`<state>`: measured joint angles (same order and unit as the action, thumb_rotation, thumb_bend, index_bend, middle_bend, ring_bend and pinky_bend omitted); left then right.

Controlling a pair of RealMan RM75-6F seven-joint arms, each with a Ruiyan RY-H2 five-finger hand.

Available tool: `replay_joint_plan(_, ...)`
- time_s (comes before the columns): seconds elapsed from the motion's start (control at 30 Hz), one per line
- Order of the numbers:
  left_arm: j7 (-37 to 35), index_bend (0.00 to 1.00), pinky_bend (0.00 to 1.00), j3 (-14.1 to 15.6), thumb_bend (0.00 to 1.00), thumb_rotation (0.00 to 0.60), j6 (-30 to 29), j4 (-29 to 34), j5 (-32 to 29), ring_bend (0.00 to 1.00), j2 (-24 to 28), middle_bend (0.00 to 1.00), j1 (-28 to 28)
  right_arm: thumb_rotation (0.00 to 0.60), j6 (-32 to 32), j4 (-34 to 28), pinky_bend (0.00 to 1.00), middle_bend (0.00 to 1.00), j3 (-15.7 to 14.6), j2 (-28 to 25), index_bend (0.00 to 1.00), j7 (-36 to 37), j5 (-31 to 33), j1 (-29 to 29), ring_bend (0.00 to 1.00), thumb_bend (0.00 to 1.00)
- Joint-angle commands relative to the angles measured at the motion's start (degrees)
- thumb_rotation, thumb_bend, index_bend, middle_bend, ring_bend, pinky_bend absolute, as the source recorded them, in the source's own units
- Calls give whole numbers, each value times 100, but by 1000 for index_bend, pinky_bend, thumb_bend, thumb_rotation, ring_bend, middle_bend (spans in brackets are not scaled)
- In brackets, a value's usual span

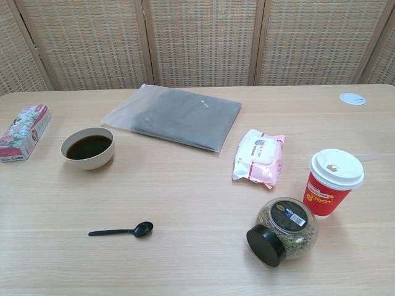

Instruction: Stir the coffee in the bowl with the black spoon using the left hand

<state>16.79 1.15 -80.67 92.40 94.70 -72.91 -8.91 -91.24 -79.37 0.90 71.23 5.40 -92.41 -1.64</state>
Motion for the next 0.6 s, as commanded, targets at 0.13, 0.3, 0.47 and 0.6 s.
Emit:
replay_joint_plan(0.13,282,284,412,-31,256,600,453,147,76,294,-137,339,-334,600,-3,-26,0,15,-3,-2,29,-17,-10,4,0,357)
replay_joint_plan(0.3,427,343,500,-107,255,600,900,233,3,412,-324,482,-635,600,5,-47,0,17,-4,-11,29,-34,-6,7,0,357)
replay_joint_plan(0.47,607,426,646,-202,254,600,1289,195,-153,612,-643,693,-912,600,16,-62,0,20,-3,-22,30,-49,-1,7,0,357)
replay_joint_plan(0.6,938,446,686,-324,254,600,1620,-42,-426,699,-1106,787,-1140,600,39,-78,0,23,-11,-26,29,-56,14,14,0,357)
